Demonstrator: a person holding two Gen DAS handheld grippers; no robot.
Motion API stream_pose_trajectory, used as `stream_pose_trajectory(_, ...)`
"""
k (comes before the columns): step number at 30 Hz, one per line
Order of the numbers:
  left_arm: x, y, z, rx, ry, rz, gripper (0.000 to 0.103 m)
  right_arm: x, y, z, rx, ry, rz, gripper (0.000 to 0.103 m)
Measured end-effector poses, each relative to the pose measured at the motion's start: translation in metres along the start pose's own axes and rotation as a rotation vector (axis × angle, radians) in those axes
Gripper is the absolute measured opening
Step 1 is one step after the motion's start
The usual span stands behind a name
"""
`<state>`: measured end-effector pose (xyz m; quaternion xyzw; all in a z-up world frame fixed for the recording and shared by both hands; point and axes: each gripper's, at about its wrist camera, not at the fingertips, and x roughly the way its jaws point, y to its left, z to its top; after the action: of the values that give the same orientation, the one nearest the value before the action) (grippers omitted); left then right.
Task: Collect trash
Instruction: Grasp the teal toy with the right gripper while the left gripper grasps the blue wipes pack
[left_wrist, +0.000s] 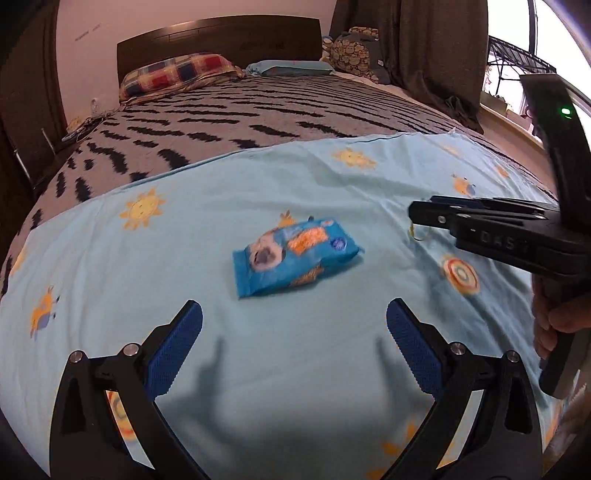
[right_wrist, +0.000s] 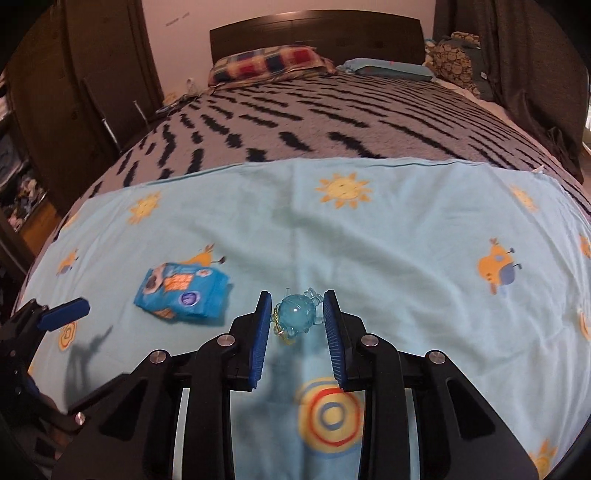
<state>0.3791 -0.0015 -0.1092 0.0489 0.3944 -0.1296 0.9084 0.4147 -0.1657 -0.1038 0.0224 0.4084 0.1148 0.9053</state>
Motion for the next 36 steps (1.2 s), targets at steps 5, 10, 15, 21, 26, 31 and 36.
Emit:
stream_pose_trajectory(5,0.024,0.0,0.019,-0.038,0.011,0.003,0.095,-0.005,-0.01,0.003,-0.002,-0.023,0.016,0.03)
stream_pose_trajectory(10,0.046,-0.007,0.029,-0.042,0.03,-0.005,0.095,0.0,-0.013,0.002,-0.005,-0.018,0.032,0.03)
stream_pose_trajectory(15,0.063,-0.009,0.03,-0.04,0.079,0.003,0.095,0.006,-0.018,-0.001,0.005,-0.006,0.039,0.03)
stream_pose_trajectory(21,0.064,-0.004,0.032,-0.054,0.07,0.004,0.071,0.003,-0.023,-0.003,0.007,-0.008,0.036,0.03)
stream_pose_trajectory(26,0.061,-0.004,0.033,-0.045,0.057,-0.007,0.051,-0.007,-0.022,-0.002,0.007,-0.023,0.039,0.03)
stream_pose_trajectory(31,0.05,-0.005,0.032,-0.039,0.071,0.002,0.018,-0.024,-0.019,-0.005,-0.007,-0.035,0.034,0.03)
stream_pose_trajectory(36,0.022,-0.011,0.03,-0.008,0.028,-0.016,0.015,-0.045,-0.016,-0.008,-0.012,-0.05,0.032,0.03)
